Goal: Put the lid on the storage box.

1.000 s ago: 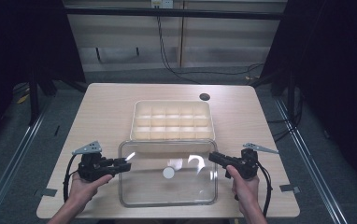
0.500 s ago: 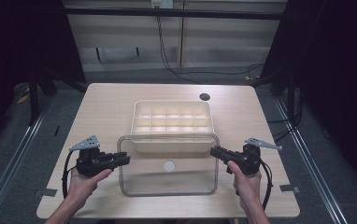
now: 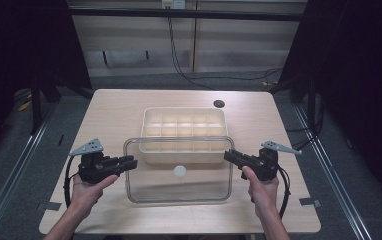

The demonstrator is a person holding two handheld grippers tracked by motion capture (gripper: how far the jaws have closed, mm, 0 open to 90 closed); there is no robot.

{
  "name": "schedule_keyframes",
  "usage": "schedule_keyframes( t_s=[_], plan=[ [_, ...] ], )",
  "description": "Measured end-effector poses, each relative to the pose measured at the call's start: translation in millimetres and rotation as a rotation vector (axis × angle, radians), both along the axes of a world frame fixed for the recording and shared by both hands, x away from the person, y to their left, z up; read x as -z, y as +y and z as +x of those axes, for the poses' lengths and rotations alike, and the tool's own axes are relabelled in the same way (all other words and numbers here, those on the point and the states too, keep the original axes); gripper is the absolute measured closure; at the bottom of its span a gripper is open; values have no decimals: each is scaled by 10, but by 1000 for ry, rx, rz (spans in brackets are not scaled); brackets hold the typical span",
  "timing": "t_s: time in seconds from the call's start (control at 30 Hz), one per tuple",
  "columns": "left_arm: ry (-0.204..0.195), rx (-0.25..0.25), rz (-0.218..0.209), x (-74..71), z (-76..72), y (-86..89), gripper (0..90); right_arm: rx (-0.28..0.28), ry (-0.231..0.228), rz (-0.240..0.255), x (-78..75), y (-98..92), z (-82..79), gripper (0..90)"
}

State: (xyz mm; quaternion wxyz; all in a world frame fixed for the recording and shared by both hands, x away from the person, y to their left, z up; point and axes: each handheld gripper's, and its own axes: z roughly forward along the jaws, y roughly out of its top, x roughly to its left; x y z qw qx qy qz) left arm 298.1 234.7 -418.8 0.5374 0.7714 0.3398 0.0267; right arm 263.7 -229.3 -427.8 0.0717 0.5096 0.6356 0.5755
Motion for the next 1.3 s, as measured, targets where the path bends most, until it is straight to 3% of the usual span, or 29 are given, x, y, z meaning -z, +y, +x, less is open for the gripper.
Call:
schedule_keyframes(
  t_s=[0.37, 0.7, 1.3],
  plan=[
    [-18, -14, -30, -147, 69, 2, 699, 2, -31, -9, -176, 5, 75, 690],
    [-26, -44, -18, -237, 170, -23, 693, 26, -19, 0, -314, 12, 254, 679],
    [-71, -55, -6, -488, 368, -76, 682, 47, -70, 19, -517, -8, 421, 681]
  ],
)
